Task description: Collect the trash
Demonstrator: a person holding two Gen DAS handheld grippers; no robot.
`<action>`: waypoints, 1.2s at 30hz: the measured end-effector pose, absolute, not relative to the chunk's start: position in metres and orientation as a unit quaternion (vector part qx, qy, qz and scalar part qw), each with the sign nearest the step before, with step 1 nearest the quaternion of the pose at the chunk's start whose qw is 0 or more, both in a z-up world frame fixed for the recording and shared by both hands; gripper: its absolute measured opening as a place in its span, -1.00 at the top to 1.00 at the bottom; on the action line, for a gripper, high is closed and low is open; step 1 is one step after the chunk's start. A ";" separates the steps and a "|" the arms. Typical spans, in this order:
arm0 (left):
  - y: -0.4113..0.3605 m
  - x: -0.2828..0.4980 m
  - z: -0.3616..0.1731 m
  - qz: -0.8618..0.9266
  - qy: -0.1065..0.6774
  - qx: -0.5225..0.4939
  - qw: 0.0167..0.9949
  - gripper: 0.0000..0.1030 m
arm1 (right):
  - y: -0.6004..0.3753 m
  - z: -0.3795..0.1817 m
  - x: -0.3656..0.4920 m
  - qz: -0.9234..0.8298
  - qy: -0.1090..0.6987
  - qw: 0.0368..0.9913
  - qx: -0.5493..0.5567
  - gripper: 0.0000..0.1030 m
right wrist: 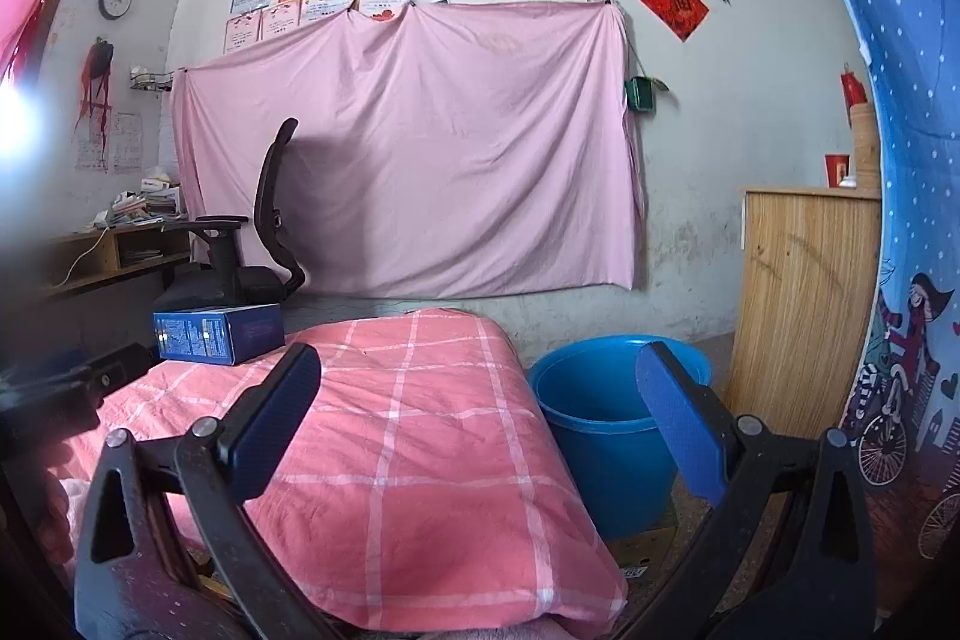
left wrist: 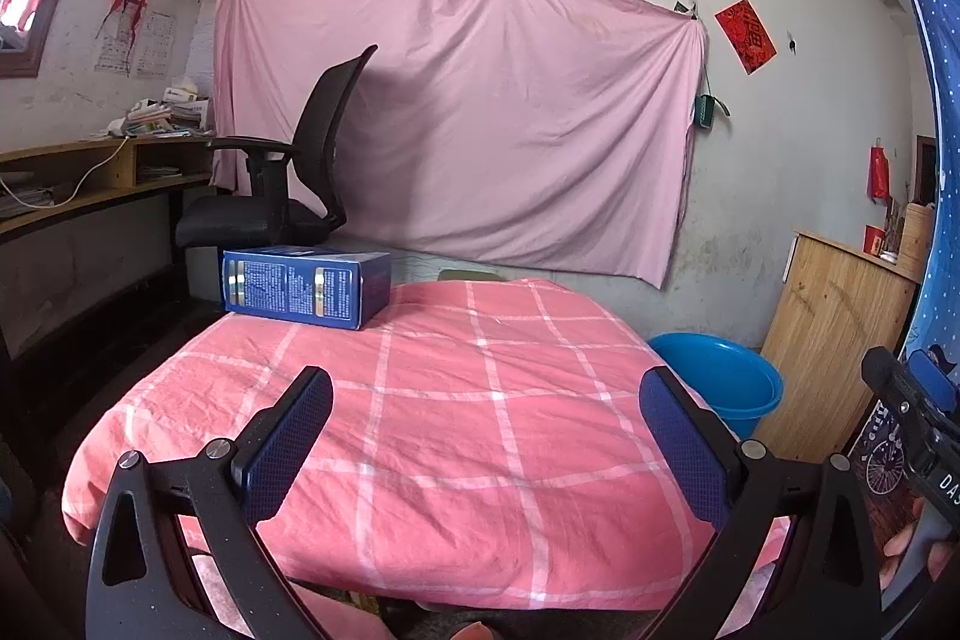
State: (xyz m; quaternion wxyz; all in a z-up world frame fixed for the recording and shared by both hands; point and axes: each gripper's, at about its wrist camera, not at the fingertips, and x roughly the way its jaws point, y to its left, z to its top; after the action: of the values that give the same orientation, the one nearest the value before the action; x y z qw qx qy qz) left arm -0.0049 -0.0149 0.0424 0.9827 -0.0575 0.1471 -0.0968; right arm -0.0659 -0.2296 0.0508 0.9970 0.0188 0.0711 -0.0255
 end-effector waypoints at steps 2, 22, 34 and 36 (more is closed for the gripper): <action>-0.013 -0.011 0.042 -0.096 0.144 -0.056 0.983 -0.95 | -0.223 0.050 -0.071 -0.026 0.070 0.997 0.013 -1.00; -0.009 -0.046 0.009 -0.105 0.143 -0.026 0.984 -0.95 | -0.202 0.035 -0.101 -0.032 0.100 0.994 -0.034 -1.00; -0.009 -0.041 0.001 -0.106 0.154 -0.034 0.982 -0.95 | -0.197 0.028 -0.096 -0.018 0.117 0.992 -0.048 -1.00; -0.009 -0.041 0.000 -0.106 0.155 -0.034 0.982 -0.95 | -0.195 0.027 -0.093 -0.017 0.123 0.991 -0.051 -1.00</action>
State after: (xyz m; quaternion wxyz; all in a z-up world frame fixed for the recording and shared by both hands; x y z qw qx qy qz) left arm -0.0412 -0.0093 0.0005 0.9817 -0.0340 0.1548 -0.1060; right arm -0.0933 -0.1955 0.0273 0.9910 -0.0512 0.1227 -0.0167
